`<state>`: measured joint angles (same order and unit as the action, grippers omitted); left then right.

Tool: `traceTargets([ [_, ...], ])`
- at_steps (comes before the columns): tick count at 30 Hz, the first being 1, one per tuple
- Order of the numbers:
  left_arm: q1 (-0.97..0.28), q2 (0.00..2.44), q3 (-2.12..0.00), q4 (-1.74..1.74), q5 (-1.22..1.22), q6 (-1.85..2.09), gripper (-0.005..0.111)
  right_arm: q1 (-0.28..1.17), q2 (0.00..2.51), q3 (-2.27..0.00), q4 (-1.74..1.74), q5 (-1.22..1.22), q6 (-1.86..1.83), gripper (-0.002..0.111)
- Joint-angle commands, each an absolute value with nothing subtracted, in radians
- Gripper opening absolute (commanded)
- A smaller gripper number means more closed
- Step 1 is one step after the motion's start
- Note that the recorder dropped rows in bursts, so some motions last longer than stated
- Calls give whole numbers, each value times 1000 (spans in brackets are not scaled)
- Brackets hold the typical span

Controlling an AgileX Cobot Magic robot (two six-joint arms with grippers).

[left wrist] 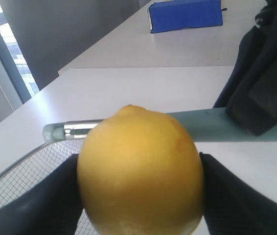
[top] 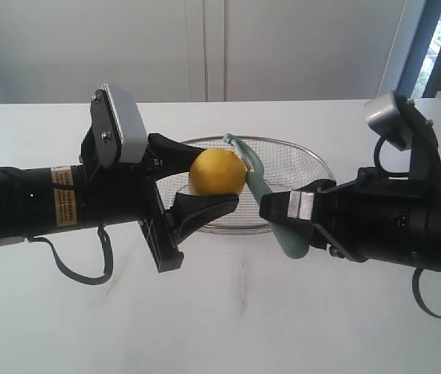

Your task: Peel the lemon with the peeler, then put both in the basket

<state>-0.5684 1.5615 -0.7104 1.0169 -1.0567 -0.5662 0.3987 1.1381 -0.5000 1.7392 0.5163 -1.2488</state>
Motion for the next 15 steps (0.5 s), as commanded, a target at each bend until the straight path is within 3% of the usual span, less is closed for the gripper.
traceTargets([
  [1,-571,1554,-712,1032,-1076,-575,0,399,1127,-514,1744,541,-1251,0],
  [15,-571,1554,-712,1032,-1076,-575,0,399,1065,-527,1744,514,-1251,0],
])
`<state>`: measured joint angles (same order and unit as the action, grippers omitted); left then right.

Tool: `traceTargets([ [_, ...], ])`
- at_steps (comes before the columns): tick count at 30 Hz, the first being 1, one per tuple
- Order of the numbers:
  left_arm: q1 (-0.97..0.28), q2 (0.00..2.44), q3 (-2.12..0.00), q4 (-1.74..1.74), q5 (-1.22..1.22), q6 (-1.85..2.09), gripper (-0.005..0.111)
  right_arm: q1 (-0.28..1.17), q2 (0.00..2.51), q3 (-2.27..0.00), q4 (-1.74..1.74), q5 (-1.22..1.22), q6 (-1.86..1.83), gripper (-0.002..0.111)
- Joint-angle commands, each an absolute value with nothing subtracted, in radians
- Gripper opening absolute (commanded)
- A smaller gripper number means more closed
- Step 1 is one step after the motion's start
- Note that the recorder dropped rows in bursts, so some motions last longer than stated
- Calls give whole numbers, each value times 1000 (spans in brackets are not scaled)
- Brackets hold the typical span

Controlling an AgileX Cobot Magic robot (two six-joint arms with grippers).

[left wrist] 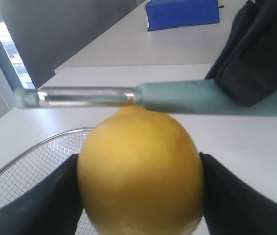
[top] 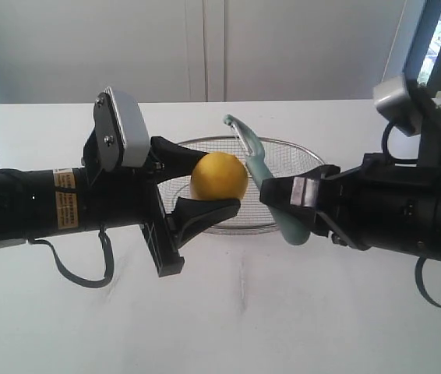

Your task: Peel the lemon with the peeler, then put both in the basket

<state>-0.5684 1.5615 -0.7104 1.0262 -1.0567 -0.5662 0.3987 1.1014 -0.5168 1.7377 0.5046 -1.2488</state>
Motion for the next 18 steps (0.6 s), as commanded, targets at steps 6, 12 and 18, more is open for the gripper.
traceTargets([
  [6,-571,1554,-712,1032,-1076,-575,0,399,978,-527,1744,520,-1251,0],
  [12,-571,1554,-712,1032,-1076,-575,0,399,897,-527,1744,518,-1212,0],
  [18,-571,1554,-712,1034,-1076,-624,0,399,842,-527,1543,516,-1056,0],
])
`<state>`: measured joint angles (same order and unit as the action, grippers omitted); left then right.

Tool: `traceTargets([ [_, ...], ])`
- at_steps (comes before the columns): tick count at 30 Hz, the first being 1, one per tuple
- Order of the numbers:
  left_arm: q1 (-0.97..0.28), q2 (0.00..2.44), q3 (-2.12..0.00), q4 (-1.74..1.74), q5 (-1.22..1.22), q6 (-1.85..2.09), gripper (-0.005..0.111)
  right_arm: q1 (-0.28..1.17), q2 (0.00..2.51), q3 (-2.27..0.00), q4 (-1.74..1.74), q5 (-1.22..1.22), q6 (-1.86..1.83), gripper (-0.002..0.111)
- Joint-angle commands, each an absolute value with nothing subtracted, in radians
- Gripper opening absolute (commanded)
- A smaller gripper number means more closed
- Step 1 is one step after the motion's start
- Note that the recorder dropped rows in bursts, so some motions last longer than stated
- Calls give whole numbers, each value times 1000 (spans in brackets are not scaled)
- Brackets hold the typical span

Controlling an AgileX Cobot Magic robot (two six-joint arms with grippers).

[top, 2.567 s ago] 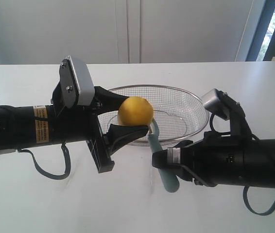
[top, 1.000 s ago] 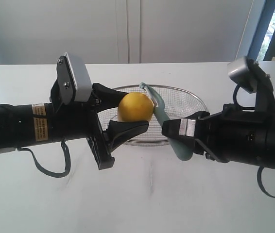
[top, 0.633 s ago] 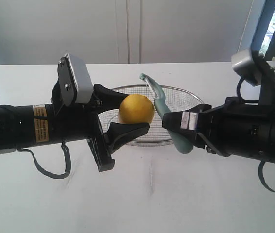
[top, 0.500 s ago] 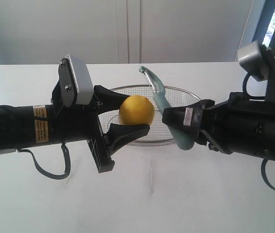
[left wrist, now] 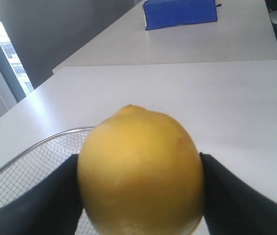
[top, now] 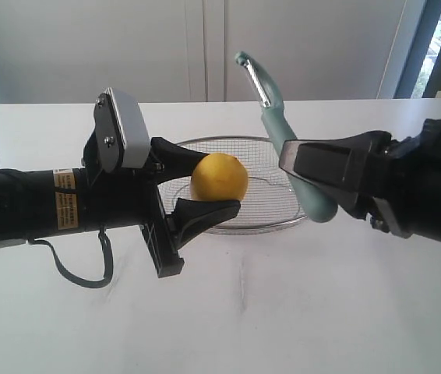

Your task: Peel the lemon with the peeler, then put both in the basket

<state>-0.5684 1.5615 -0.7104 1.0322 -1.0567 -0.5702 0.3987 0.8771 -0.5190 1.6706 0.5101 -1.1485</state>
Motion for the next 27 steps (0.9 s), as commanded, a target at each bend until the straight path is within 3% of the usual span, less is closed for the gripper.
traceTargets([
  [1,-569,1550,-712,1034,-1071,-648,0,399,835,-527,1507,514,-1036,0],
  [7,-569,1481,-712,1034,-914,-773,0,399,817,-527,1262,438,-848,0],
  [17,-571,1285,-763,1041,-148,-894,0,399,864,-533,1084,329,-799,0],
  [27,-571,1177,-769,1041,-87,-928,0,399,1114,-778,611,326,-501,0],
])
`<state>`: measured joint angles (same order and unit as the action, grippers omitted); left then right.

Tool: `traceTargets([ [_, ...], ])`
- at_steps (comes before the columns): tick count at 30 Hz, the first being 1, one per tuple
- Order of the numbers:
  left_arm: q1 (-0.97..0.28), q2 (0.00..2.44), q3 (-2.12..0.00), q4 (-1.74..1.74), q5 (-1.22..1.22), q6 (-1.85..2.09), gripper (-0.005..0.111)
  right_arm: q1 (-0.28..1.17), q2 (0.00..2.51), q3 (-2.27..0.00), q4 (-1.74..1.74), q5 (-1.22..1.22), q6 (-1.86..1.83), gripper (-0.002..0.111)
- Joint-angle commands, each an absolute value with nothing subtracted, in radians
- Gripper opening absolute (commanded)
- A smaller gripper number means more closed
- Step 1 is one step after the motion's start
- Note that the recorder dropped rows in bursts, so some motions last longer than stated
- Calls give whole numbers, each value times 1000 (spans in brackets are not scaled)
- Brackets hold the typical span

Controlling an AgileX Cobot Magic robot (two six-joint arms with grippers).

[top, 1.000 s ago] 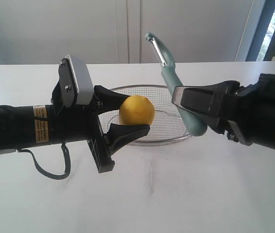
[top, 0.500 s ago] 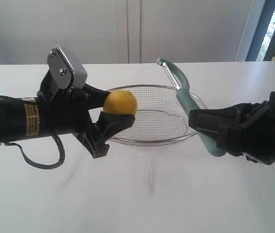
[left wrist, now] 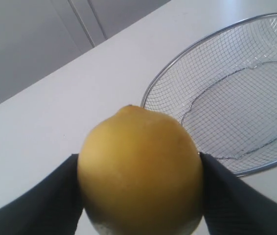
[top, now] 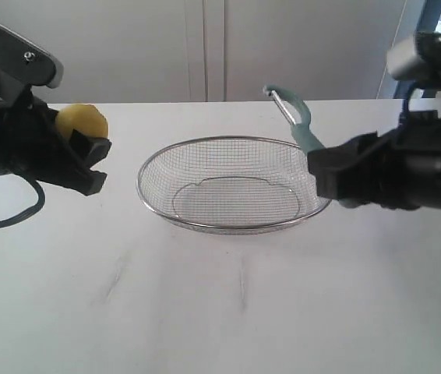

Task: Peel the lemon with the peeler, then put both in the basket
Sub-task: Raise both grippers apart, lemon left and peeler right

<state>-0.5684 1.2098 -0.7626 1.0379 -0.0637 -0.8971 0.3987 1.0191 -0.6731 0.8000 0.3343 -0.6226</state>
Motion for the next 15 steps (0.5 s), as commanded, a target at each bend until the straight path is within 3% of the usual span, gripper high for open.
traceTargets([
  [1,-571,1174,-769,1041,-94,-939,0,399,1149,-815,555,335,-464,0],
  [8,-571,1165,-763,1147,-191,-1036,0,399,1378,-1063,203,441,-276,0],
  [15,-571,1165,-770,1476,-335,-1310,0,399,1556,-1236,-84,563,-125,0],
])
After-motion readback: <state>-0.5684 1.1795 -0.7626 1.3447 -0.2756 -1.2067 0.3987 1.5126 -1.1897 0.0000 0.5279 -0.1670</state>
